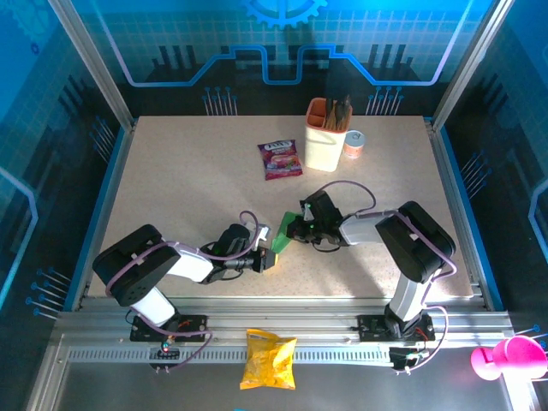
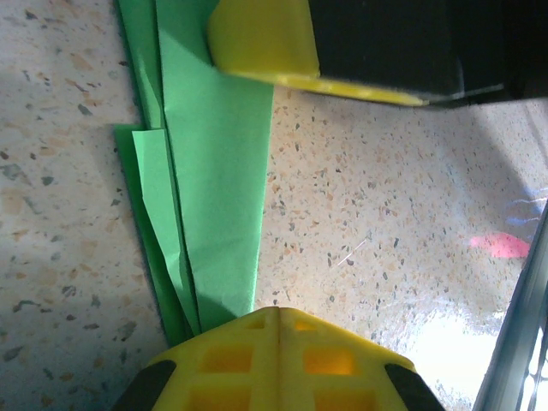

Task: Fold a paper plane with a square sheet of paper (pick it up from the middle)
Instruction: Fold the wing for the fifth time at the center of the table.

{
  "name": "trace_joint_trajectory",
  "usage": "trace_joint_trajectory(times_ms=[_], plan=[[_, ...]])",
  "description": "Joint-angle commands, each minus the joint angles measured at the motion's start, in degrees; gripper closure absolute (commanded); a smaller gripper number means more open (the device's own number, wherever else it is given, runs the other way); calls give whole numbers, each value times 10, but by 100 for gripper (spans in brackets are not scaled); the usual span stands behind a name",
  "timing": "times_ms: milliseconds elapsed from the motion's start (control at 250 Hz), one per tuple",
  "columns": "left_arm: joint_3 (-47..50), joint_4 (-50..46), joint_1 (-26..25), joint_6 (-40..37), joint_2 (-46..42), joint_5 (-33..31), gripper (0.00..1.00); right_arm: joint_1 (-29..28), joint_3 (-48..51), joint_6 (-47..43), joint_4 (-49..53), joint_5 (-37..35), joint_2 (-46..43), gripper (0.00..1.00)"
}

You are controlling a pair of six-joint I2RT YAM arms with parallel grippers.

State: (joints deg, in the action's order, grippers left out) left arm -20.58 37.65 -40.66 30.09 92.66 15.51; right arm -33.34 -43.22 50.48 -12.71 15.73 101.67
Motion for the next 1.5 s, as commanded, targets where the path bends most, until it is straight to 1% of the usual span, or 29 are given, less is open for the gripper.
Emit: trace_joint_trajectory(times_ms=[0, 399, 795, 887, 1003, 1119, 1286, 1394, 1498], plan=[[22, -116, 2, 3, 55, -36, 100, 34, -16, -21, 38, -41, 22, 100], [19, -111, 1, 4, 67, -31, 100, 112, -43, -39, 55, -25, 57, 100], [20, -100, 1, 7, 83, -26, 100, 192, -53, -24, 55, -11, 81, 100], [18, -101, 2, 7, 84, -27, 100, 211, -52, -18, 56, -4, 72, 100], [15, -102, 2, 7, 85, -27, 100, 235, -49, -20, 70, -19, 44, 100], [12, -108, 1, 7, 82, -27, 100, 258, -52, -23, 74, -2, 20, 100], [2, -125, 1, 8, 65, -26, 100, 251, -34, -26, 72, 28, -28, 100], [-7, -141, 2, 8, 42, -18, 100, 224, 1, -20, 61, 37, -64, 100], [-19, -176, 1, 8, -6, -13, 100, 187, 35, -12, 53, 38, -88, 100]])
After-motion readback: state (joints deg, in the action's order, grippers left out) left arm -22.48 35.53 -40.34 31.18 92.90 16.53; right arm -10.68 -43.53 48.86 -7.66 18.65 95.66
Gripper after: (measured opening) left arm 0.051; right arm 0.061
